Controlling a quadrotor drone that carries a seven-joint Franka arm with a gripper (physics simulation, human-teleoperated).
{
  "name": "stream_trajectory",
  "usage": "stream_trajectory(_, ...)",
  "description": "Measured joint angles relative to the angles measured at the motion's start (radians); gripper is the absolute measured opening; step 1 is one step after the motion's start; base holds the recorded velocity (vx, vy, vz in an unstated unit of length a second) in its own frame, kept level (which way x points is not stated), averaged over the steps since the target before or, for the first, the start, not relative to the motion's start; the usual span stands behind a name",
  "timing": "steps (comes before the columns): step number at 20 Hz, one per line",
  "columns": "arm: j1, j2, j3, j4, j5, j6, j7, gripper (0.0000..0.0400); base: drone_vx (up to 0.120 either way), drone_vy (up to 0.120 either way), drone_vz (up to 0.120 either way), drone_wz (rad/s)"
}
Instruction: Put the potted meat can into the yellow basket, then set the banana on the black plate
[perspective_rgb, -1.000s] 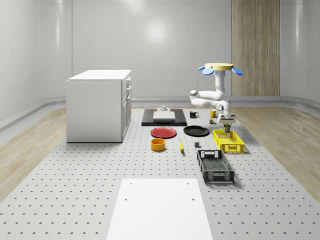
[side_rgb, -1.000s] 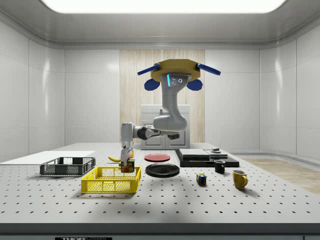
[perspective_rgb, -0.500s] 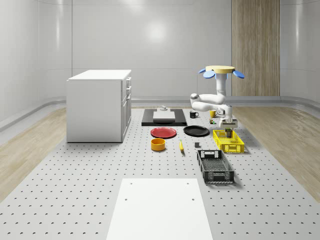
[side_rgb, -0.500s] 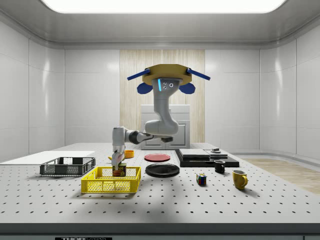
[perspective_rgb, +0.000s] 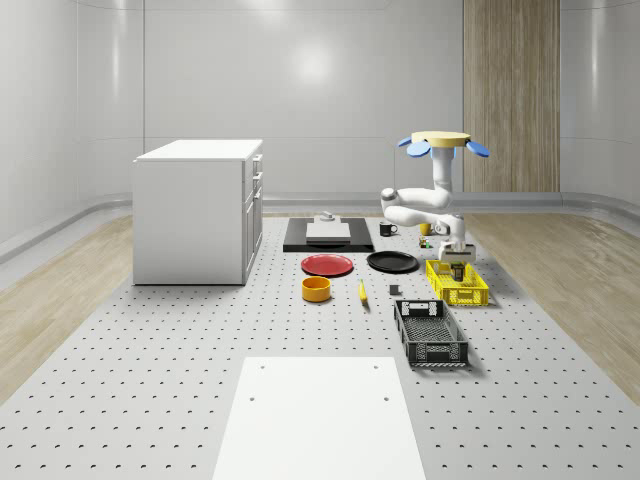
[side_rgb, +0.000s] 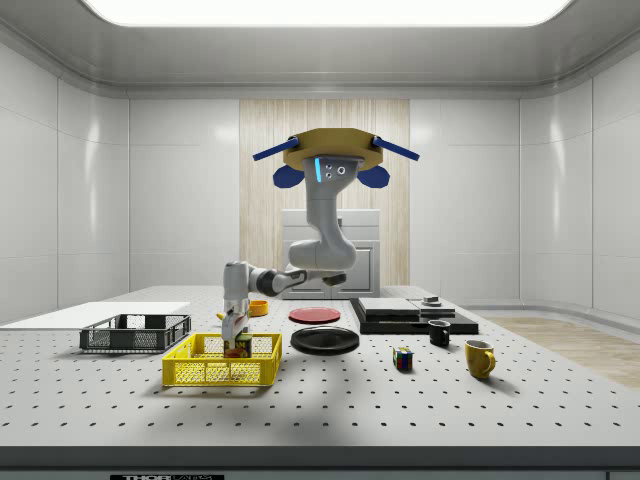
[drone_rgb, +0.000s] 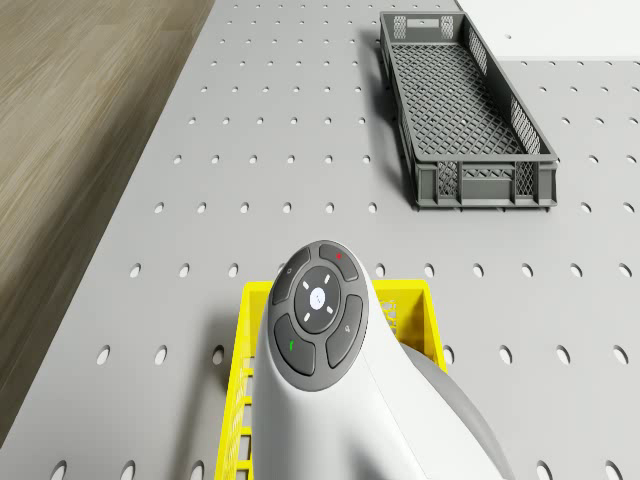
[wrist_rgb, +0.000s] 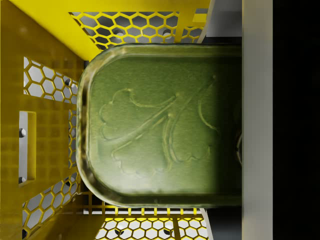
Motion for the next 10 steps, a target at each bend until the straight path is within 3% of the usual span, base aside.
stream_trajectory(3,-0.005,0.0,-0.026,0.009,-0.024,0.011,-0.001,0.0287,0.0,0.0,0.0,0.0)
stream_trajectory(7,-0.005,0.002,-0.033,0.012,-0.03,0.014,-0.003,0.0358,0.0,0.0,0.01,0.0)
stream_trajectory(10,-0.002,0.003,-0.023,0.008,-0.02,0.009,-0.004,0.038,0.0,0.0,0.12,0.0)
